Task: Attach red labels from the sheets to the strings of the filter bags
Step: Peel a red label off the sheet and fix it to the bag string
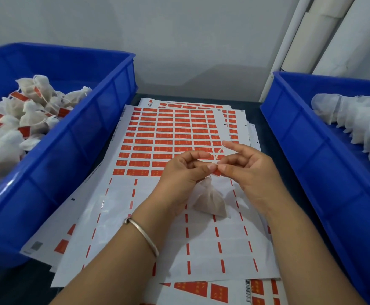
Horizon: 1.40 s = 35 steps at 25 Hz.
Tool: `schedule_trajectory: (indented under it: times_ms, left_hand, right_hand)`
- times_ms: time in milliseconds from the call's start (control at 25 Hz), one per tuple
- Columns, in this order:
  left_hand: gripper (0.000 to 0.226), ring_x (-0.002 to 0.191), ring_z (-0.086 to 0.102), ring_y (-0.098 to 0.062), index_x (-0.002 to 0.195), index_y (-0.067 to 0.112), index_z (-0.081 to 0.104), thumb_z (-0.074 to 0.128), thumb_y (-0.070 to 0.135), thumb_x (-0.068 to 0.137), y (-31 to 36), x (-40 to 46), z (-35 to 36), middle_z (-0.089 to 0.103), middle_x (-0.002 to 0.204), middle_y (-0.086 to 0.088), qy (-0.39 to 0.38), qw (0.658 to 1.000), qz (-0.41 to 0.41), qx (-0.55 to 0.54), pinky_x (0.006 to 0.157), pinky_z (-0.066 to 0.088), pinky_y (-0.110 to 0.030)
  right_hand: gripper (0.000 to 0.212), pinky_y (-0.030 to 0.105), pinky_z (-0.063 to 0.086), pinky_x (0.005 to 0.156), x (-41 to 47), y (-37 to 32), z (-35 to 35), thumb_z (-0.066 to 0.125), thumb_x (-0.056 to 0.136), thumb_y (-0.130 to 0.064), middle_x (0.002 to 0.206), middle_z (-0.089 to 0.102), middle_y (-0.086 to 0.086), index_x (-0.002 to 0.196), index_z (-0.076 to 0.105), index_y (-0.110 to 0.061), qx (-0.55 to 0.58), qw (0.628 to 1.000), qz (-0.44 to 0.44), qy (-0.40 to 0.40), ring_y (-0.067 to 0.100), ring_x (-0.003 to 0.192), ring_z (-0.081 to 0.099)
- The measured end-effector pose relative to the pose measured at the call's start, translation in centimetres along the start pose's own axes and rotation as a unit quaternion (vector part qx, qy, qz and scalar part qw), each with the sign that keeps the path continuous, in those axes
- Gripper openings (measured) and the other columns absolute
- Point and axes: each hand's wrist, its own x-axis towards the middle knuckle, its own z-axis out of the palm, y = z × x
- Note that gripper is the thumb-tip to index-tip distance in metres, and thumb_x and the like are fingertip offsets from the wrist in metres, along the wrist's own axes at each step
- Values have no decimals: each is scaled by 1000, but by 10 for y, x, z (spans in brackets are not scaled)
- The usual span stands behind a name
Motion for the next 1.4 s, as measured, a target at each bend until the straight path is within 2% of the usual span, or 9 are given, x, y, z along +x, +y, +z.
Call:
schedule_trajectory:
  times_ms: [160,320,480,600,760,960,1120,1240,1400]
  left_hand:
    - [24,79,70,-15,76,24,74,67,1,80,2,0,1,73,79,0,39,999,-1,30,67,53,-18]
    - [12,64,64,3,84,33,69,71,21,81,8,-4,-1,68,67,19,35,983,-8,179,51,45,-7]
    - [10,68,63,-5,72,32,69,69,32,81,21,-7,2,67,70,21,38,970,-9,240,55,44,-11]
    - [13,65,63,0,70,32,67,67,30,83,37,-12,4,66,69,23,60,967,28,247,50,42,-6]
    - [13,69,62,-3,70,33,66,66,31,82,74,-22,1,66,72,20,123,956,83,254,49,44,-8]
    - [8,60,60,6,77,30,63,63,29,85,142,-35,-35,66,68,17,227,922,221,223,51,45,-6]
    - [18,65,67,-4,74,25,59,62,17,89,204,-21,-83,66,65,9,306,861,288,288,67,57,-24]
    - [22,72,68,-11,70,21,54,58,15,91,227,3,-121,68,75,1,363,835,247,331,75,56,-33]
    - [23,73,64,-24,70,12,56,55,24,91,205,21,-158,66,76,-7,378,825,93,411,67,53,-32]
  right_hand:
    - [39,6,48,62,2,7,5,72,81,-10,79,72,-14,104,56,-37,-29,999,-7,14,0,79,69]
    - [35,6,48,61,1,9,6,70,83,-9,80,71,-18,104,57,-33,-46,999,-22,19,-2,80,68]
    - [32,6,48,59,1,5,8,70,82,-21,87,69,-27,104,57,-41,-20,997,-35,60,-7,84,66]
    - [26,12,51,56,-1,6,10,67,78,-41,93,68,-29,104,61,-42,26,996,-12,88,-3,81,68]
    - [26,22,53,67,-1,18,17,60,79,-51,92,70,-20,101,64,-37,6,998,38,51,1,79,68]
    - [12,11,49,57,2,30,20,55,91,-34,82,71,-18,99,64,-29,-49,997,52,-5,3,75,68]
    - [10,8,47,53,4,30,21,56,89,-29,78,71,-17,96,63,-28,-60,996,58,-20,4,72,68]
    - [10,14,48,61,5,32,23,57,90,-23,74,72,-14,95,64,-28,-83,994,64,-26,13,70,69]
    - [11,19,49,64,4,32,26,58,91,-19,74,72,-10,95,65,-25,-96,993,71,-26,18,73,68]
